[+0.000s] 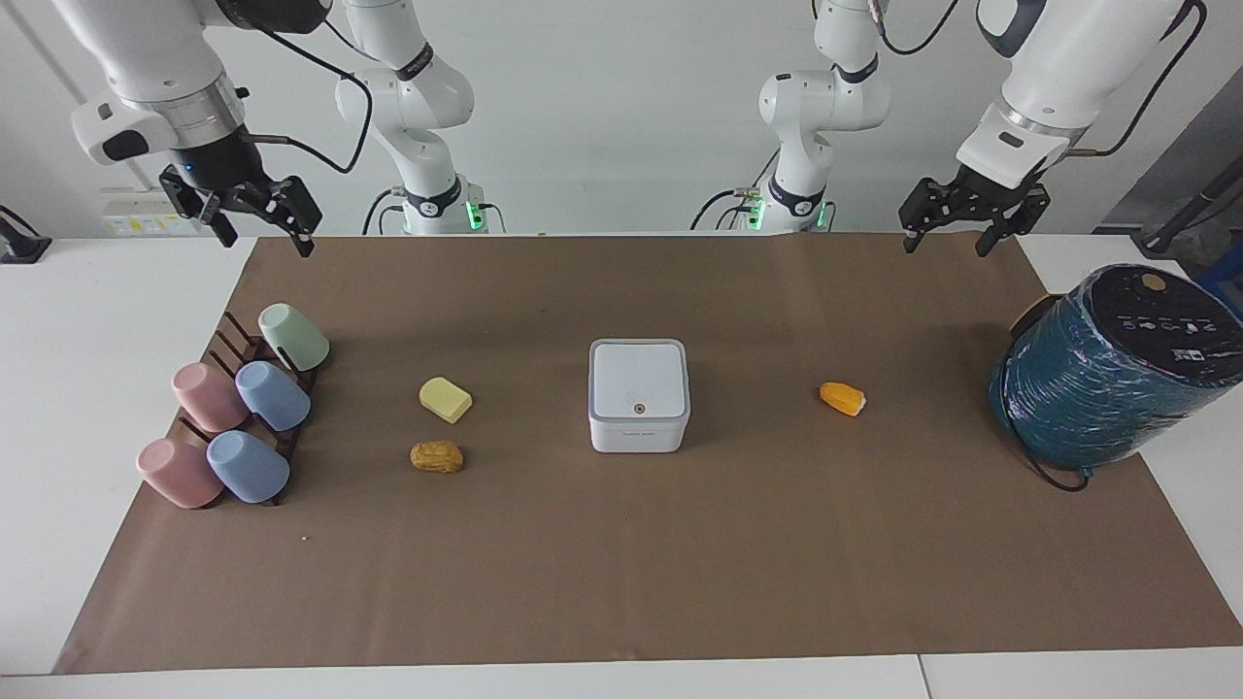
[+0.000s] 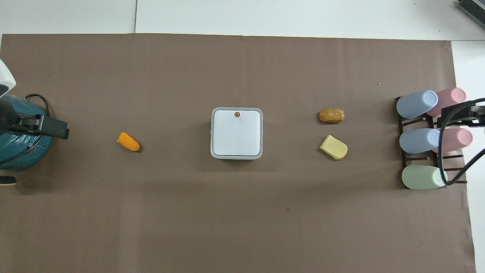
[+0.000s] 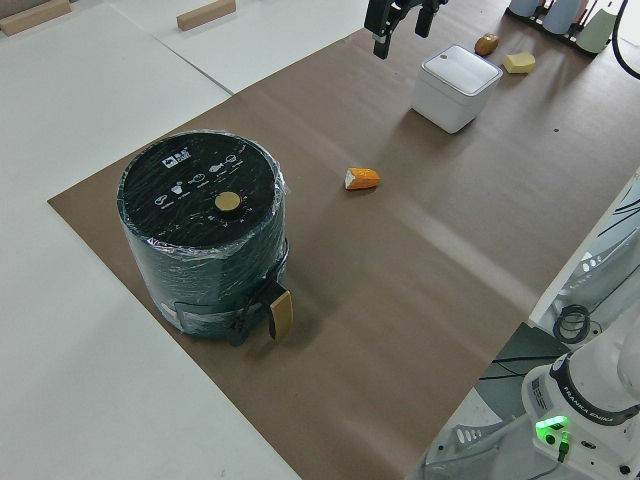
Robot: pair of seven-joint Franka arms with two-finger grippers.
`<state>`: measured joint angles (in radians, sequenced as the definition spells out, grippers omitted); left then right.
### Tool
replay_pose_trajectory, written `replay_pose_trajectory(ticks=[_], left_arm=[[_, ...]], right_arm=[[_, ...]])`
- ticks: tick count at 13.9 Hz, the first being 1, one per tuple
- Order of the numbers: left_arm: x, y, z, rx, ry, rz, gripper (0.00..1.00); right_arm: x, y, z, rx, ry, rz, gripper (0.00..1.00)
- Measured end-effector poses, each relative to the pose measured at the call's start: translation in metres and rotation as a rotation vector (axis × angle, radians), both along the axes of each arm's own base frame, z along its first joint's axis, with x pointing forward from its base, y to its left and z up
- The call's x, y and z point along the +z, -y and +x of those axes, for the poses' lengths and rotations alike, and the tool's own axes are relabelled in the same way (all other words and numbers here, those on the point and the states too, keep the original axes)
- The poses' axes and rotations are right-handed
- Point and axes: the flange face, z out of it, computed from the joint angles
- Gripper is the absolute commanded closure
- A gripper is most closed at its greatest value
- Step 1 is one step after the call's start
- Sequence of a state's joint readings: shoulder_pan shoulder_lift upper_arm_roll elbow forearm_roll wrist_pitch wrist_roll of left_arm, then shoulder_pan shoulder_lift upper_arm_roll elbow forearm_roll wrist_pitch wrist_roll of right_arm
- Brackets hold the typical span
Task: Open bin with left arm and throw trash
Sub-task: 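Reach the left gripper to the white lid of the bin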
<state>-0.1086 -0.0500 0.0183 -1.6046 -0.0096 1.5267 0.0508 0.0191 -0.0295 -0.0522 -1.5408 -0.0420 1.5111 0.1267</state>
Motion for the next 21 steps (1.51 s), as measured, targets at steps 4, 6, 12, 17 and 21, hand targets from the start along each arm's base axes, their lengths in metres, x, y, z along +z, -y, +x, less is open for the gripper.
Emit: replay_pose_trajectory(ticks=[4, 6, 12, 17, 21], left_arm=[[0.0, 0.0, 0.0, 0.0, 0.0, 0.0, 0.0], [0.0, 0.0, 0.0, 0.0, 0.0, 0.0, 0.0], [-0.001, 0.017, -0.001, -0.032, 0.003, 0.001, 0.0], [-0.01, 0.063, 0.008, -0.111, 0.131, -0.018, 0.4], [-0.016, 0.116, 0.003, -0.183, 0.186, -0.039, 0.68]], right_arm=[[-0.002, 0.0, -0.001, 0.015, -0.01, 0.001, 0.0], [-0.002, 0.0, -0.001, 0.016, -0.012, 0.001, 0.0], [-0.005, 0.0, -0.003, 0.016, -0.018, 0.002, 0.0], [-0.008, 0.0, -0.006, 0.016, -0.027, 0.003, 0.0], [-0.013, 0.0, -0.01, 0.012, -0.032, 0.004, 0.0]])
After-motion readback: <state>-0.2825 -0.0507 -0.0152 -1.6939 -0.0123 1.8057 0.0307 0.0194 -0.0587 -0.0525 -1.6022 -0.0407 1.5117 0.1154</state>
